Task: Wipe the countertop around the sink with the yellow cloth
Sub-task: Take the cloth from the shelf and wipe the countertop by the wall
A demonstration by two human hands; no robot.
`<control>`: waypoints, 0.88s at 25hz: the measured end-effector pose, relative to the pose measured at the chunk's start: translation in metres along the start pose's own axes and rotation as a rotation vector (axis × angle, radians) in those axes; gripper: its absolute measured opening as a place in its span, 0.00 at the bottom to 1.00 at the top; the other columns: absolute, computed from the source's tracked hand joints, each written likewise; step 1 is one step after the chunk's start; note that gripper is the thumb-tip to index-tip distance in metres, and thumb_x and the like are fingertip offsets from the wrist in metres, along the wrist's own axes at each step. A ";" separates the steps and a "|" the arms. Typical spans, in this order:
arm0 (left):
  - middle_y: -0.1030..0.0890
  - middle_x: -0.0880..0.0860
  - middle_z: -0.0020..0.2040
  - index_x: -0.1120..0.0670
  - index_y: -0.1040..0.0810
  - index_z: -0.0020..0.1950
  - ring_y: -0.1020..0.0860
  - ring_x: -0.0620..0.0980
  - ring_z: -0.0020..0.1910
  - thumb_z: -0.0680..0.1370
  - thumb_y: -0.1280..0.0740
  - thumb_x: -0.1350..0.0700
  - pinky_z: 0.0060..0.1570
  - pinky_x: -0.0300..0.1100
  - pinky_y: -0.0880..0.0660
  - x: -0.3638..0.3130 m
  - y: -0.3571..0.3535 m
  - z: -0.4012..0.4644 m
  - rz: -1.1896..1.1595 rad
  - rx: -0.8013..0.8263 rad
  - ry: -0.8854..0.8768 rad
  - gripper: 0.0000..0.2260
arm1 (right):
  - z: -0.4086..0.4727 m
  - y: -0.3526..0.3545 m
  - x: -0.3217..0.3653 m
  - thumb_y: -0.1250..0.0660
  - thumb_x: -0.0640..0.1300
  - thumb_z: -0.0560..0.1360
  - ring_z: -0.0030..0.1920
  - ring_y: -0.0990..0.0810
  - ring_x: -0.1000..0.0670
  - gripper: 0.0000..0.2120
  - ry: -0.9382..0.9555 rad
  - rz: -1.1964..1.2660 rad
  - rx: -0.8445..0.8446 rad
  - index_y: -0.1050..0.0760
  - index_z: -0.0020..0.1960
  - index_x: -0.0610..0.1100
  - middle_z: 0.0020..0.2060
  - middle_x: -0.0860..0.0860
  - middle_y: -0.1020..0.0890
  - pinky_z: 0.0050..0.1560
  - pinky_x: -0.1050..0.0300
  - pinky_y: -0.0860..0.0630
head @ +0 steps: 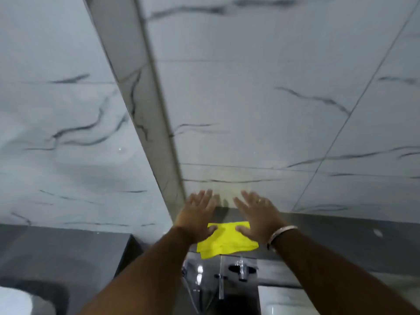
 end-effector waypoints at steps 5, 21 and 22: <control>0.43 0.56 0.78 0.54 0.46 0.77 0.42 0.56 0.75 0.80 0.42 0.49 0.71 0.50 0.41 0.001 -0.115 0.006 -0.129 0.286 0.048 0.28 | 0.030 -0.131 -0.004 0.37 0.59 0.65 0.57 0.21 0.34 0.32 -0.076 0.085 0.180 0.29 0.64 0.43 0.60 0.38 0.21 0.48 0.39 0.19; 0.18 0.55 0.48 0.52 0.26 0.52 0.21 0.57 0.48 0.74 0.29 0.49 0.42 0.45 0.31 0.069 -0.067 -0.085 -0.490 0.386 0.269 0.11 | 0.054 -0.083 0.078 0.32 0.48 0.71 0.56 0.23 0.41 0.13 0.318 0.204 0.381 0.23 0.52 0.43 0.53 0.42 0.19 0.50 0.52 0.29; 0.18 0.54 0.48 0.51 0.25 0.52 0.21 0.56 0.47 0.74 0.29 0.49 0.42 0.45 0.31 0.084 -0.053 -0.105 -0.493 0.369 0.312 0.11 | 0.055 -0.072 0.100 0.31 0.48 0.71 0.53 0.22 0.40 0.11 0.373 0.222 0.363 0.23 0.48 0.42 0.50 0.42 0.18 0.47 0.51 0.29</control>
Point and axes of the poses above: each hand's wrist, its own z-axis towards the middle knuckle, its own y-axis out of the back of the hand, x = y × z, the point moved 3 cm from there along z, towards the middle knuckle
